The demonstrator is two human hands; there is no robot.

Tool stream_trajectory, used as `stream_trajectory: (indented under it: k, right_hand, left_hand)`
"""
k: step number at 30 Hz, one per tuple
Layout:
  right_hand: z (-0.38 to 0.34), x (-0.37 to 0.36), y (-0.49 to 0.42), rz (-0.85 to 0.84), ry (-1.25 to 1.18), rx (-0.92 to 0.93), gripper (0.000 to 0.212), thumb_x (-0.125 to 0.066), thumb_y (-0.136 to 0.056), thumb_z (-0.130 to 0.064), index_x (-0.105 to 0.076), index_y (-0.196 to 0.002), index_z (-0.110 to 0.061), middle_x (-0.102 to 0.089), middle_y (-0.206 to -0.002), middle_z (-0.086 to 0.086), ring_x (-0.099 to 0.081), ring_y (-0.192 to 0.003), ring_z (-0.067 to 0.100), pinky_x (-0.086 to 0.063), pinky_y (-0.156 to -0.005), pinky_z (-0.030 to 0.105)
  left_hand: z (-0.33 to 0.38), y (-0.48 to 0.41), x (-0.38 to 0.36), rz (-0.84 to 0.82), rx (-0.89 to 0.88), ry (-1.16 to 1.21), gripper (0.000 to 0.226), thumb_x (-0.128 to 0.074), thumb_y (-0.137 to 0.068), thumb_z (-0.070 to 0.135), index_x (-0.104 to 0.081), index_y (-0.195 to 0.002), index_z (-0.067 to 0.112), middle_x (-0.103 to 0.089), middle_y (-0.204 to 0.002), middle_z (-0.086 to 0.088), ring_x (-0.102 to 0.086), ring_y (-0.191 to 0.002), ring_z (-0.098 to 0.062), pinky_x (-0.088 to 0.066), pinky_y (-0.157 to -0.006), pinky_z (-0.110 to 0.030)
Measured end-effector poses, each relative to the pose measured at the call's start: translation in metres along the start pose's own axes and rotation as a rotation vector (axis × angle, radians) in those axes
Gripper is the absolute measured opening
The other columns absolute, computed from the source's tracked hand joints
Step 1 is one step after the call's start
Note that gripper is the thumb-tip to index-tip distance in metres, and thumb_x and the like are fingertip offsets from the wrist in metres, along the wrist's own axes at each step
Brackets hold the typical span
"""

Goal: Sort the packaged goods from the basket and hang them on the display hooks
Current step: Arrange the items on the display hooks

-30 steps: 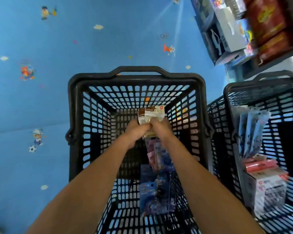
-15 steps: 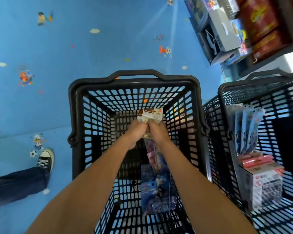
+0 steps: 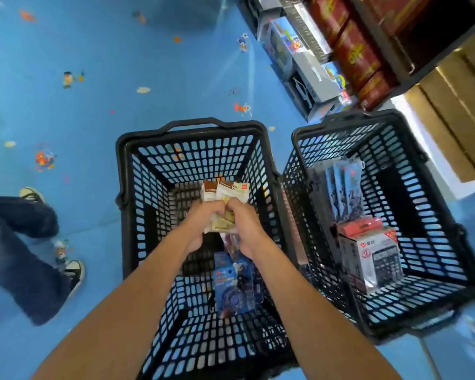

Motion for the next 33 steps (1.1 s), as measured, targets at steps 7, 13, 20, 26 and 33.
stream_trajectory:
  k: [7, 13, 20, 26, 33]
  right_hand:
    - [-0.001, 0.05, 0.111, -0.002, 0.029, 0.107, 0.048, -0.059, -0.085, -0.04, -0.061, -0.125, -0.013, -0.073, -0.111, 0.011, -0.073, -0.088, 0.026, -0.054, -0.055, 0.028]
    - [-0.002, 0.12, 0.226, -0.004, -0.011, 0.238, 0.018, -0.048, -0.105, -0.028, -0.063, -0.11, -0.02, -0.068, -0.096, -0.001, -0.065, -0.087, 0.019, -0.047, -0.067, 0.028]
    - [0.025, 0.218, 0.316, 0.144, -0.2, 0.305, 0.019, -0.048, -0.103, -0.018, -0.059, -0.088, -0.014, -0.06, -0.078, 0.011, -0.063, -0.064, 0.023, -0.047, -0.056, 0.026]
    - [0.099, 0.269, 0.35, 0.359, -0.478, 0.268, 0.018, -0.054, -0.072, -0.009, -0.052, -0.09, -0.011, -0.046, -0.082, 0.014, -0.048, -0.069, 0.025, -0.035, -0.059, 0.031]
    - [0.212, 0.32, 0.411, 0.637, -0.95, 0.28, 0.021, -0.045, -0.074, 0.009, -0.053, -0.087, -0.006, -0.045, -0.078, 0.013, -0.049, -0.059, 0.021, -0.034, -0.048, 0.023]
  left_hand:
    - [0.002, 0.135, -0.065, -0.139, -0.054, -0.092, 0.013, -0.046, -0.081, 0.01, -0.057, -0.087, 0.01, -0.062, -0.086, -0.017, -0.061, -0.08, -0.028, -0.053, -0.085, -0.043]
    - [-0.006, 0.237, -0.128, -0.219, -0.178, -0.21, 0.019, -0.046, -0.088, 0.009, -0.06, -0.1, 0.006, -0.071, -0.079, -0.01, -0.07, -0.073, -0.024, -0.058, -0.091, -0.045]
    - [-0.036, 0.303, -0.223, -0.414, -0.184, -0.327, 0.021, -0.055, -0.076, 0.014, -0.059, -0.096, 0.009, -0.069, -0.09, -0.012, -0.07, -0.075, -0.023, -0.062, -0.069, -0.033]
    - [-0.098, 0.319, -0.276, -0.653, -0.068, -0.536, 0.025, -0.055, -0.07, 0.022, -0.06, -0.092, 0.012, -0.069, -0.07, -0.003, -0.067, -0.072, -0.022, -0.055, -0.065, -0.029]
    - [-0.191, 0.334, -0.344, -0.824, -0.016, -0.844, 0.044, -0.064, -0.079, 0.016, -0.061, -0.123, 0.01, -0.074, -0.105, -0.014, -0.075, -0.089, -0.025, -0.063, -0.075, -0.039]
Point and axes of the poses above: each hand's wrist, its own y-axis away from the middle knuckle, its own x-axis out of the back of the hand, z = x × y, the point moved 3 cm from there along -y, towards the middle knuckle
